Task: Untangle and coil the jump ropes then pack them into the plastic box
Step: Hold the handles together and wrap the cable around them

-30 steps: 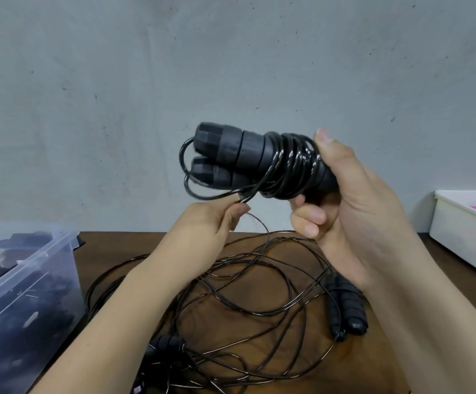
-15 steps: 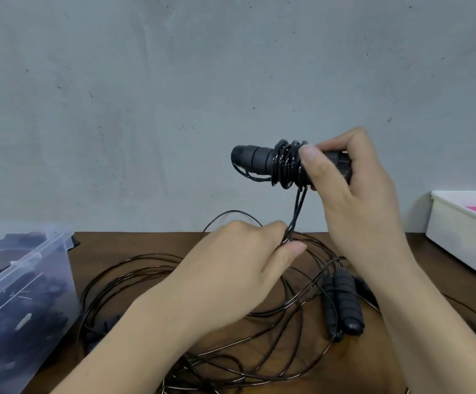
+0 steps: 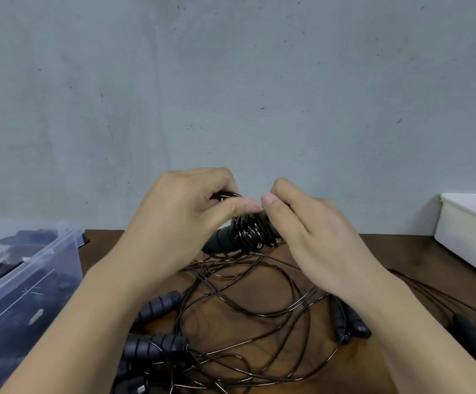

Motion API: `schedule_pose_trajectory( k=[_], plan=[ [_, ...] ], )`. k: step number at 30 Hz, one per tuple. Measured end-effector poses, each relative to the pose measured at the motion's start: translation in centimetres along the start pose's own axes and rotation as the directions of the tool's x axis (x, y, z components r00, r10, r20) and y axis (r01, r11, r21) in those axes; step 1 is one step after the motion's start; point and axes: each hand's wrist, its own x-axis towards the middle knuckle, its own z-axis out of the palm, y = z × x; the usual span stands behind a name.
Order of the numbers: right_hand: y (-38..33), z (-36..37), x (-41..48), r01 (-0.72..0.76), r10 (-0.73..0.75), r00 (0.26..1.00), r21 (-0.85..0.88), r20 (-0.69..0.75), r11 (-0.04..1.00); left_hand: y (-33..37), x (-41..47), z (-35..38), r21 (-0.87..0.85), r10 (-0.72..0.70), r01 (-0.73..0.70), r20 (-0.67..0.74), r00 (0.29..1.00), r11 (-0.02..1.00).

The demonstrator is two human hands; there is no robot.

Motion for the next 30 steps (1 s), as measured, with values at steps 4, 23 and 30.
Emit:
schedule_pose_trajectory(
  k=[4,23,30],
  plan=[
    [-1.1,-0.4,-0.4,0.034,-0.042,0.998,0.151,0.045,0.988,-1.3,0.1,-0.6,-0.147,-0.063,0.067,0.035,0.997,0.987],
    [-1.6,-2.7,0.6,0.062,0.314,0.891,0.773,-0.327,0.631,2.4,-1.7,6.5,-0.078,-0.126,0.152,0.272,0.954,0.985],
    [0.0,-1.5,0.5,0.058,0.154,0.852,0.383,-0.5,0.922,3.8,-1.8,5.2,-0.065,-0.111,0.133,0.277,0.954,0.989]
  ],
)
